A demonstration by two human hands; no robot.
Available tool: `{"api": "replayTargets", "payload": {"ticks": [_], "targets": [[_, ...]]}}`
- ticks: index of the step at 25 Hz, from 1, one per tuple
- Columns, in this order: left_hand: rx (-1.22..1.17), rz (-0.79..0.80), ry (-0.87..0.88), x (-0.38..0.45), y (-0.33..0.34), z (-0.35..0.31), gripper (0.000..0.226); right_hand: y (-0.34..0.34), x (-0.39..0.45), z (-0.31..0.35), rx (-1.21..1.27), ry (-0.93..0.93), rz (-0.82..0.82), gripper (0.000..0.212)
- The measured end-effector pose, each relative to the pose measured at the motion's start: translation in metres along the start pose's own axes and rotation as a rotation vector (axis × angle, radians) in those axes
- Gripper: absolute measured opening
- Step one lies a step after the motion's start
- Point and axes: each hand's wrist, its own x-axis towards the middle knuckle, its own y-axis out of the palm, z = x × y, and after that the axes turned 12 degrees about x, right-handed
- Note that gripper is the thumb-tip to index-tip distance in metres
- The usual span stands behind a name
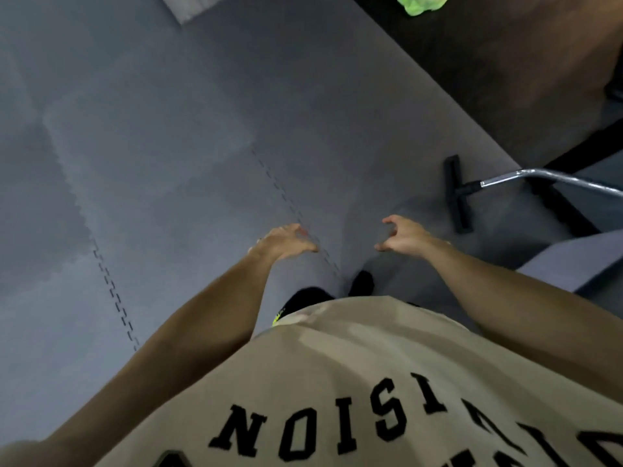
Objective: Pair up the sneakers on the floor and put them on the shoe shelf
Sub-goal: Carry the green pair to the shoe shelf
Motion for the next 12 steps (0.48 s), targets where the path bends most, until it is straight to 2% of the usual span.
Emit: {"api": "replayTargets", "payload": {"ticks": [4,8,12], "targets": [[-0.035,-0.01,0.003,0.063,-0.084,-0.012,0.078,-0.041,0.063,0.075,-0.03,-0.038,0.018,0.08],[-0.046,-0.013,0.015,0.151,-0.18,-0.002,0.082,-0.068,0.15,0.158,-0.068,-0.056,0.013,0.065],[-0.014,0.01,0.069,0.226,-0.29,0.001,0.085,-0.1,0.223,0.248,-0.063,-0.029,-0.033,0.065]]}}
